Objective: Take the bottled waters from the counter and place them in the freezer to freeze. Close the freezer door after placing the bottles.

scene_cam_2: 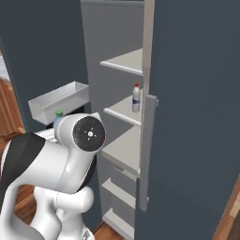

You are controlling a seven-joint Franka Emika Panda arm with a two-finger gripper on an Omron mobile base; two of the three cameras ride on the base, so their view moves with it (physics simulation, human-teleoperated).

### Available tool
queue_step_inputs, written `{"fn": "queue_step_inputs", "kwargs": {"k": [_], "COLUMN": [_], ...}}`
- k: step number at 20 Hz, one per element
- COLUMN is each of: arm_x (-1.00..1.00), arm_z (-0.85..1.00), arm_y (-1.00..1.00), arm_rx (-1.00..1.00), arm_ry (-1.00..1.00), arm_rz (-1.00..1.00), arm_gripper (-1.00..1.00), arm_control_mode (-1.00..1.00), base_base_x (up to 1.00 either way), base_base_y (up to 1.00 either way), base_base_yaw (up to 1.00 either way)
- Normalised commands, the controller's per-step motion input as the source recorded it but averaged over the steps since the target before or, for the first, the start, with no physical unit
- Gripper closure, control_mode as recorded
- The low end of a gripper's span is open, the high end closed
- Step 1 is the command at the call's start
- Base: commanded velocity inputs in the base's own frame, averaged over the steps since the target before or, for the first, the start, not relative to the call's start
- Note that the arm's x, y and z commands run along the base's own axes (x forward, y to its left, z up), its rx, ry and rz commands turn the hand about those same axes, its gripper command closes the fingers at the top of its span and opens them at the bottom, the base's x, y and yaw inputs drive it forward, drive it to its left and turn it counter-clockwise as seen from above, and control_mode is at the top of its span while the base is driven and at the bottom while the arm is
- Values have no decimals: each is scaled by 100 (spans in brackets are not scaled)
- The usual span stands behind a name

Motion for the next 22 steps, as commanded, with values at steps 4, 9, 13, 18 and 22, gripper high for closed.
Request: {"fn": "queue_step_inputs", "kwargs": {"k": [4,9,13,18,22], "arm_x": [0,0,0,0,0], "arm_z": [0,0,0,0,0], "arm_y": [0,0,0,0,0], "arm_rx": [0,0,0,0,0], "arm_ry": [0,0,0,0,0], "arm_rz": [0,0,0,0,0], "arm_gripper": [100,100,100,100,100], "arm_control_mode": [100,100,100,100,100], "base_base_x": [4,6,13,26,15], "base_base_y": [31,21,20,41,21], "base_base_yaw": [0,0,-2,-5,-4]}}
